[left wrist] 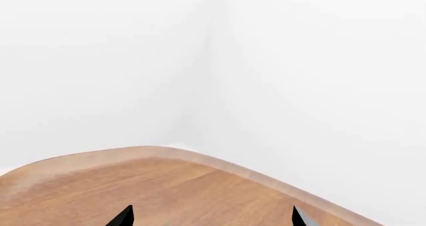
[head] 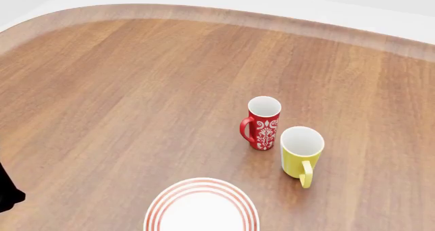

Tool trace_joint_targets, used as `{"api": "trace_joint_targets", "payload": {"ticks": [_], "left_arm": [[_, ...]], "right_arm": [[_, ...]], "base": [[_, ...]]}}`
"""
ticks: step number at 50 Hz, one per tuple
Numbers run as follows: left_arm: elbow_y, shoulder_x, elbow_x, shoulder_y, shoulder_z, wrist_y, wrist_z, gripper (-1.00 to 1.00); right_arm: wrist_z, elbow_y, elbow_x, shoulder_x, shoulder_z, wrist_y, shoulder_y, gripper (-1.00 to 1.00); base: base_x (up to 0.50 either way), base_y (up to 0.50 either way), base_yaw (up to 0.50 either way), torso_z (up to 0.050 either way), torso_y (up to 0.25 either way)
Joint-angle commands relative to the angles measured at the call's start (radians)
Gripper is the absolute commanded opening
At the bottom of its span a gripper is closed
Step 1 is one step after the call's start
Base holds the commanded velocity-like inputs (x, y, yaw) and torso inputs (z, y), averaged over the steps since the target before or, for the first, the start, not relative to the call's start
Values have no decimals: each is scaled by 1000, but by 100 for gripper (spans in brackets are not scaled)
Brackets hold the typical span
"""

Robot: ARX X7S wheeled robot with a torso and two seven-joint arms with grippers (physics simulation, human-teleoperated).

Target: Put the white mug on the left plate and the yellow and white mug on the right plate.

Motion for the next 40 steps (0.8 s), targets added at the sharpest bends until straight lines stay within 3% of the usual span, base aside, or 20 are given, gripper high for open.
{"api": "trace_joint_targets", "payload": {"ticks": [1, 25, 40], "left_arm": [[-10, -1, 1, -5, 7, 5, -1, 100], [-16, -8, -1, -12, 15, 12, -7, 100], [-11, -12, -14, -12, 9, 18, -11, 100]], "right_arm": [[27, -90, -9, 26, -3, 38, 7, -100], [99, -362, 100, 92, 163, 159, 41, -100], [131, -200, 121, 8, 231, 167, 149, -100]], "base": [[0, 0, 0, 0, 0], [0, 0, 0, 0, 0], [0, 0, 0, 0, 0]]}}
